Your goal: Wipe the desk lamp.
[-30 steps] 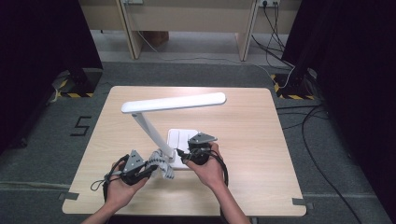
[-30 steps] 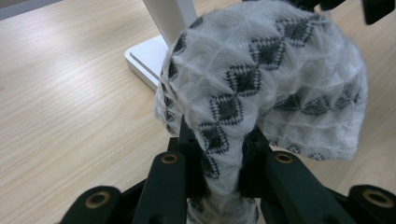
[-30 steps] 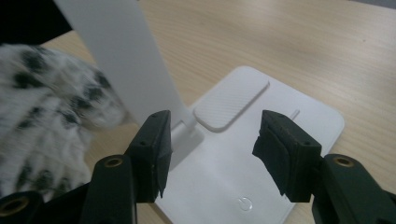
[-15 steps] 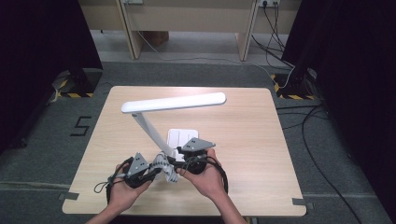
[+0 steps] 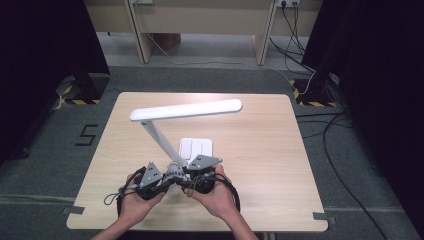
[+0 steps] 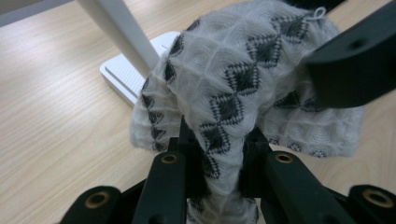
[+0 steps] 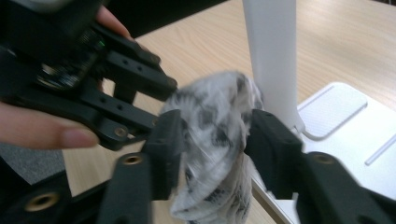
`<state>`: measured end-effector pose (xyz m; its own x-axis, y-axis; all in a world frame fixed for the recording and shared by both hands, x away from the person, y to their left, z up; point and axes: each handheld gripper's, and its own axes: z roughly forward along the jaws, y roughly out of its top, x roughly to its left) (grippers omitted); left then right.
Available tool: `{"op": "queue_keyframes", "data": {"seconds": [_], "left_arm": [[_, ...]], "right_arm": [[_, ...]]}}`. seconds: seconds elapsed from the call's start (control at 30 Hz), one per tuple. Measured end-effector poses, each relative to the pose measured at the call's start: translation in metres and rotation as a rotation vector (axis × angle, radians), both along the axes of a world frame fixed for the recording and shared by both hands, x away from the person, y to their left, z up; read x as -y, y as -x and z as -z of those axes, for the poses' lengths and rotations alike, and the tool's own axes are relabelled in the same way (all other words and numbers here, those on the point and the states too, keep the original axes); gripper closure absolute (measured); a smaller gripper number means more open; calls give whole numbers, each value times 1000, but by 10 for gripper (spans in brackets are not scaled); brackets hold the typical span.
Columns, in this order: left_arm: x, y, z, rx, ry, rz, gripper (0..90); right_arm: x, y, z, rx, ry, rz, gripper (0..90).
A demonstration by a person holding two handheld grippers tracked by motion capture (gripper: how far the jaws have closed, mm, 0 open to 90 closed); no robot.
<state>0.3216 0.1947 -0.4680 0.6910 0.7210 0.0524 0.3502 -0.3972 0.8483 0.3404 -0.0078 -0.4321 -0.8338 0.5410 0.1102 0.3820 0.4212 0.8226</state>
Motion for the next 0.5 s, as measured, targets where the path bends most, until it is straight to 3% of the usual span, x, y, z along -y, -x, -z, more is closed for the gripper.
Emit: {"op": "queue_keyframes", "data": {"seconds": [0.17,0.23,0.27,0.3,0.33,0.37,0.4,0.5], "left_arm": [[0,0,-1,8,17,5,724],[0,0,-2,12,25,7,668],[-1,1,-3,13,34,9,622],[-2,1,-5,17,53,3,622],[-4,3,-8,27,67,0,529],[-6,4,-11,34,83,0,529],[-8,6,-14,49,92,-3,468],[-15,12,-23,86,109,-7,423]], "right_arm": [[4,0,0,21,3,5,798],[4,0,-1,31,10,3,808],[5,0,-4,58,25,20,818],[5,0,-4,58,25,20,818],[9,-1,-8,78,23,47,822],[9,-1,-8,78,23,47,822],[14,-3,-13,90,7,67,823],[21,-5,-24,115,-27,97,823]]}}
